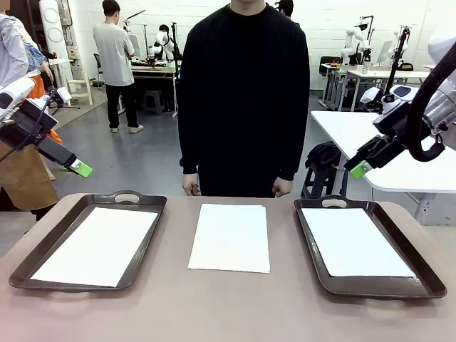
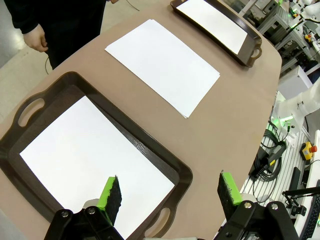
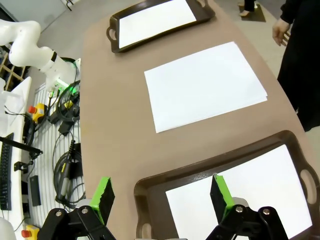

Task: Sort the A4 documents.
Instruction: Receive the A4 Paper.

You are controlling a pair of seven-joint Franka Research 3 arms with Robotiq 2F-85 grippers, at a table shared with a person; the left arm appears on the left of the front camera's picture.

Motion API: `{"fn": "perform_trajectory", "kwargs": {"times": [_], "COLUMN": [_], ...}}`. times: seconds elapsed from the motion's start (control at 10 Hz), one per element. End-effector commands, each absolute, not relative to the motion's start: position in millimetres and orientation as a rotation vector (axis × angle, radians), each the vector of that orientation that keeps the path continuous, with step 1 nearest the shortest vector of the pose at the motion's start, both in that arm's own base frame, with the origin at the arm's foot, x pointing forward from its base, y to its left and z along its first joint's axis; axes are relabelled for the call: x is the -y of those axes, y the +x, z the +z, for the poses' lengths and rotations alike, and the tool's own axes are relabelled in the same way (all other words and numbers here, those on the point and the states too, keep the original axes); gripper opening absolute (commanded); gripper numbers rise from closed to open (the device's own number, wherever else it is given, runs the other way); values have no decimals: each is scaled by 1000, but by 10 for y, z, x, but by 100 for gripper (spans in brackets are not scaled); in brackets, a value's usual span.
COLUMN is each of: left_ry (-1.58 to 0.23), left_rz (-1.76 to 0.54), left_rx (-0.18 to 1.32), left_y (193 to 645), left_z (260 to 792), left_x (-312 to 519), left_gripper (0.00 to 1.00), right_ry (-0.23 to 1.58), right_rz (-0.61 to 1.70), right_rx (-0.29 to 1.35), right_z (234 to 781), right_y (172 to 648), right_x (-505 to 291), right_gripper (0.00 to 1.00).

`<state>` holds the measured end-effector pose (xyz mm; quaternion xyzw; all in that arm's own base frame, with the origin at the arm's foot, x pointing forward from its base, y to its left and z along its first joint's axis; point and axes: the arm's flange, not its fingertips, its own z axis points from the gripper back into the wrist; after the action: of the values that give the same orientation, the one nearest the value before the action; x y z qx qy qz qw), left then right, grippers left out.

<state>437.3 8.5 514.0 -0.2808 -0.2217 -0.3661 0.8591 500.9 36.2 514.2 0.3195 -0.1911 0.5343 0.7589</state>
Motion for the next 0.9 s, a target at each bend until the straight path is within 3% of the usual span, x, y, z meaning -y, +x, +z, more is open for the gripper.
{"fn": "perform_trajectory", "kwargs": {"times": [0.0,0.8], "left_ry": [-590,-590], "left_rz": [-779,-779], "left_rx": [466,466], "left_y": [4369,4369], "left_z": [5137,5137], "left_x": [-80,-80], "left_gripper": [100,100], "right_ry": [688,688], "right_rz": [1172,1172], "right_rx": [421,421], "right_z": [5134,5134], "right_y": [5015,5015], "right_x": [-380,-380], "right_gripper": [100,100]}}
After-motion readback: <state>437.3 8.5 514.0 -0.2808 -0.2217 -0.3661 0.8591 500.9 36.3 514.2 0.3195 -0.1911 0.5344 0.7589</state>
